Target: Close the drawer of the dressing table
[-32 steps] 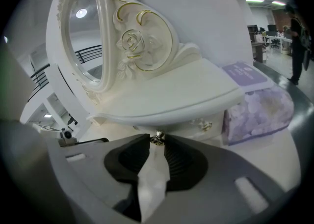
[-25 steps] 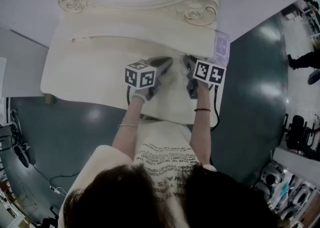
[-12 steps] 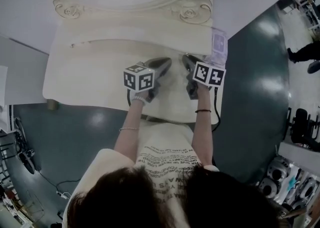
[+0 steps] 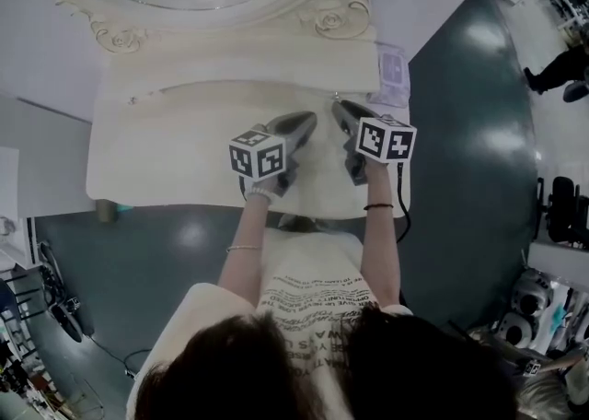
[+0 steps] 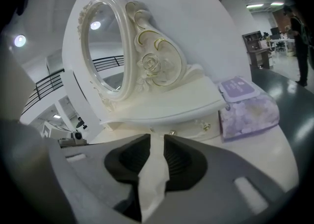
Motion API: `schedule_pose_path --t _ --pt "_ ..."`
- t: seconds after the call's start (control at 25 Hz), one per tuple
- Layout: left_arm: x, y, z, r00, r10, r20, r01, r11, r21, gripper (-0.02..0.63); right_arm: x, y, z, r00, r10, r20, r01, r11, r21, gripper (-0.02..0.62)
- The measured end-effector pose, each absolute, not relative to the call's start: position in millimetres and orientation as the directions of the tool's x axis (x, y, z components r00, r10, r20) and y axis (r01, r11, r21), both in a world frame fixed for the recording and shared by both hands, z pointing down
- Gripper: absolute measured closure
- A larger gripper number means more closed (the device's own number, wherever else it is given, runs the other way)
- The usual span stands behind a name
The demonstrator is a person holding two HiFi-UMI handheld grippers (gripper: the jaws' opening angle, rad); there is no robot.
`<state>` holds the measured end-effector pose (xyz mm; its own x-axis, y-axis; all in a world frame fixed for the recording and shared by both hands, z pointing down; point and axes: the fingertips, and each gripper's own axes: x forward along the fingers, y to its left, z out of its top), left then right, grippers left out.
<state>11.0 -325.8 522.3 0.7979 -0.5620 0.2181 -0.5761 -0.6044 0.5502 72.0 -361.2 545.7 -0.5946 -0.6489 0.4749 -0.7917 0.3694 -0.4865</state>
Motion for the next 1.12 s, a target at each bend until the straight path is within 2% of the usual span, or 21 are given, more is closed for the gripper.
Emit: schedule_pose_path --t 0.32,0.72,1.12 --pt "16 -306 509 0.810 -0.549 0.206 -0.568 -0.646 0.510 0.607 72 -345 514 -0.646 -0.654 0.392 -0.754 0.470 -0.459 0.553" --pt "25 -283 481 0.843 -0.511 0.169 -0.526 -0.715 0.461 0.607 65 -308 494 -0.694 -0.646 0.319 -0.707 0.524 -0.475 0.589" --pt "25 -268 469 0.855 -0.498 0.142 -0.506 -0.742 0.440 0.607 61 -292 471 -0.718 -0.651 0.246 -0.678 0.576 -0.457 0.592"
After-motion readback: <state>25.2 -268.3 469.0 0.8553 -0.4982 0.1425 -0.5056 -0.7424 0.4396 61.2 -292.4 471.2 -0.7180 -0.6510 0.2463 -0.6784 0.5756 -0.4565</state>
